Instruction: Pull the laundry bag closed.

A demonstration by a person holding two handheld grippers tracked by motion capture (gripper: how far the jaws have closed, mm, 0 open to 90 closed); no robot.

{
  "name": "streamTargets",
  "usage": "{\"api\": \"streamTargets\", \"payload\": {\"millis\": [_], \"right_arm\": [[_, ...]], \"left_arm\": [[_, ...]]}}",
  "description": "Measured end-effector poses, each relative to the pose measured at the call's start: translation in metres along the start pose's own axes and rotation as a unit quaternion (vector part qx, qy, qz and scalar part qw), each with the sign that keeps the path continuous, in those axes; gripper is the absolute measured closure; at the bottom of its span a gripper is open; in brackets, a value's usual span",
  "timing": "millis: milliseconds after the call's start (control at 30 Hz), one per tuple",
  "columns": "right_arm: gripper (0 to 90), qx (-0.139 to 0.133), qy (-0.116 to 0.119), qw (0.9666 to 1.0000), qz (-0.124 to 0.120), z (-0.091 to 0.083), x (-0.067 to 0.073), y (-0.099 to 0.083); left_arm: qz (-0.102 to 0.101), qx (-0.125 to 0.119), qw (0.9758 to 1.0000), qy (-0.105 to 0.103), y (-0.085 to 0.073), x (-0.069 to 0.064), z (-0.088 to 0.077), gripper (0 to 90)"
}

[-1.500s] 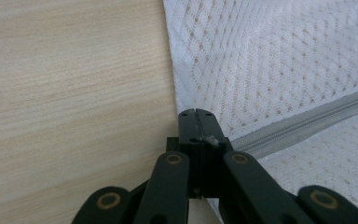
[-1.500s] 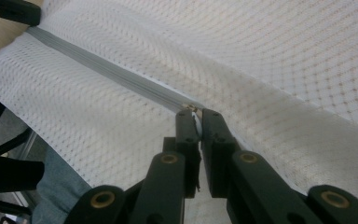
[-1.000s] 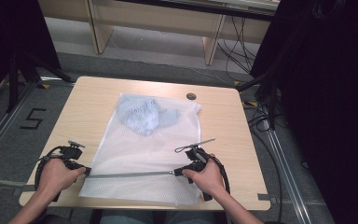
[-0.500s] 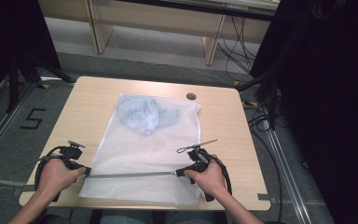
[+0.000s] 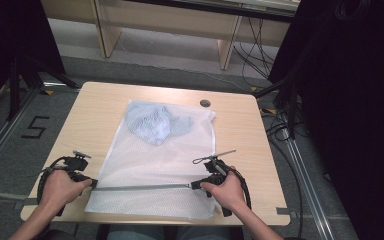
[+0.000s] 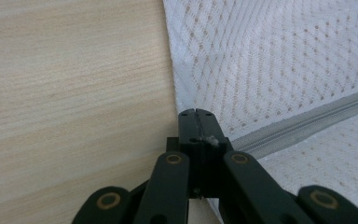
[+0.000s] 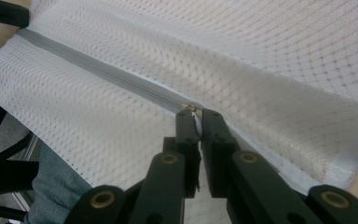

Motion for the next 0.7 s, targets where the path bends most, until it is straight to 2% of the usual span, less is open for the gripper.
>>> {"api": "streamTargets", "payload": {"millis": [233, 267, 300, 367, 500, 533, 567, 633, 667, 700], "right_arm": [[86.8, -0.001, -0.002, 1.0000, 0.000, -0.0003, -0.0009, -0.0007], [86.8, 0.001, 0.000, 1.0000, 0.007, -0.0011, -0.0007, -0.0006], [86.8, -0.011, -0.002, 0.9998, -0.014, 0.0002, -0.0034, 0.0000], [86.8, -0.006, 0.003, 0.9999, -0.015, -0.0001, -0.0043, -0.0005], [86.8, -0.007, 0.006, 0.9999, -0.013, 0.0003, -0.0049, -0.0013], [86.8, -0.002, 0.001, 1.0000, -0.001, -0.0008, -0.0048, -0.0022], [86.7, -0.002, -0.003, 1.0000, 0.002, -0.0012, -0.0045, -0.0023], [86.8, -0.001, -0.001, 1.0000, 0.003, -0.0017, -0.0047, -0.0025], [86.8, -0.007, 0.001, 0.9999, -0.012, -0.0006, -0.0066, -0.0022], [86.7, -0.004, -0.004, 1.0000, -0.005, -0.0019, -0.0062, -0.0025]], "left_arm": [[0.000, 0.001, 1.0000, 0.000, 0.0000, 0.0000, 0.0000, 89.9], [0.000, 0.000, 1.0000, 0.000, 0.0000, -0.0001, 0.0000, 89.8], [0.000, 0.000, 1.0000, 0.000, 0.0000, -0.0001, 0.0000, 89.8], [0.000, -0.002, 1.0000, -0.001, -0.0002, 0.0001, 0.0000, 89.9], [0.000, 0.000, 1.0000, 0.000, 0.0000, 0.0000, 0.0000, 89.9], [0.000, 0.000, 1.0000, 0.000, 0.0000, 0.0000, -0.0001, 89.8], [0.000, 0.000, 1.0000, 0.000, 0.0000, 0.0000, 0.0000, 89.9], [0.000, 0.000, 1.0000, 0.000, 0.0000, 0.0000, 0.0000, 89.9], [0.000, 0.000, 1.0000, -0.001, 0.0000, 0.0000, 0.0000, 89.9], [0.000, 0.000, 1.0000, -0.001, 0.0000, 0.0000, 0.0000, 89.9]]}}
Point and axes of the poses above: each handheld gripper's, and its own axes: z roughly forward along the jaws, y roughly out of its top, x roughly to its left, the point moved 2 cm from there along z, roughly forward along the jaws, and after that the axes turned 12 degrees about -y, right-handed, at the moved point
